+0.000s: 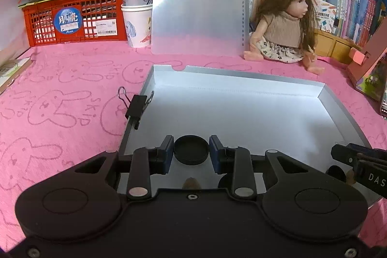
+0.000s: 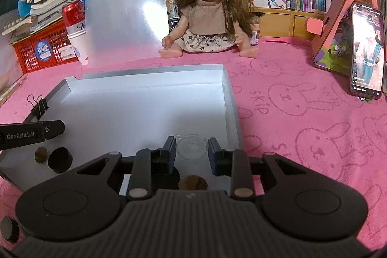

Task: Organize rigid objects
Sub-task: 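Carry the black disc and clear lid into the white tray and open both tools, then withdraw both open tools from the tray toward the remaining objects, then grasp the red stick with the left tool while the right tool grasps a blue plastic piece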

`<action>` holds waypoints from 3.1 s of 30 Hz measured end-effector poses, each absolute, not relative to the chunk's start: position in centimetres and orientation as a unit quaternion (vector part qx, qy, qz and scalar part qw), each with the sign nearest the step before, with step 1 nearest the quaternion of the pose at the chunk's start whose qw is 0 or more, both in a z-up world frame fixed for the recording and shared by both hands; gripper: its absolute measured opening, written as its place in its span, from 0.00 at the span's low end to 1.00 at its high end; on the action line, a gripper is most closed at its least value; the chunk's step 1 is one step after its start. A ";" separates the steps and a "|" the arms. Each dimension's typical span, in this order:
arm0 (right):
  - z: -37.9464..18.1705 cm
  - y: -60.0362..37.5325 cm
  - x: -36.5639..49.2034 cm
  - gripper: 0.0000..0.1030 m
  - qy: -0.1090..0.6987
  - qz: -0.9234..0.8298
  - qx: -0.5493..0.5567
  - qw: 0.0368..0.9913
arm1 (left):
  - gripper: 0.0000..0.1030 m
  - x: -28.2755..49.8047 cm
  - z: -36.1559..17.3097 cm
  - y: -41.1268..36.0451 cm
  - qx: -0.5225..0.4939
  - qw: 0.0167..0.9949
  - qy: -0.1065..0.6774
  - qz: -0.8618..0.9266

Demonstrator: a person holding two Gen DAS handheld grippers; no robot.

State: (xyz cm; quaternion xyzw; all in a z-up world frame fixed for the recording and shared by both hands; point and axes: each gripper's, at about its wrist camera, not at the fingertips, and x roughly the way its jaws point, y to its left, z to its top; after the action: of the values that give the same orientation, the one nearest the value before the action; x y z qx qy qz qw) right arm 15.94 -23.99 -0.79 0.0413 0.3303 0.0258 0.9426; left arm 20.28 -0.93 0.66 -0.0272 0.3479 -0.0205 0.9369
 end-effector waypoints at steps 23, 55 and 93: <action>-0.9 -23.3 16.0 0.42 0.332 0.032 0.029 0.942 | 0.38 20.2 0.2 -1.0 -0.026 0.937 0.347 -0.020; 2.7 -22.6 8.2 0.83 0.236 0.055 -0.015 0.970 | 0.78 11.8 3.3 -0.6 -0.019 0.954 0.296 -0.051; -1.3 -23.8 -1.4 0.48 0.252 0.075 -0.003 0.965 | 0.48 -2.3 0.4 -0.6 0.009 0.948 0.293 -0.125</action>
State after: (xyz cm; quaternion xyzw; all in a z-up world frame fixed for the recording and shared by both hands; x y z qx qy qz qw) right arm -1.42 -23.77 -1.34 -0.0027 0.2516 0.0745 0.9650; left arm -2.29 -0.55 0.44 0.0090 0.2934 -0.1247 0.9478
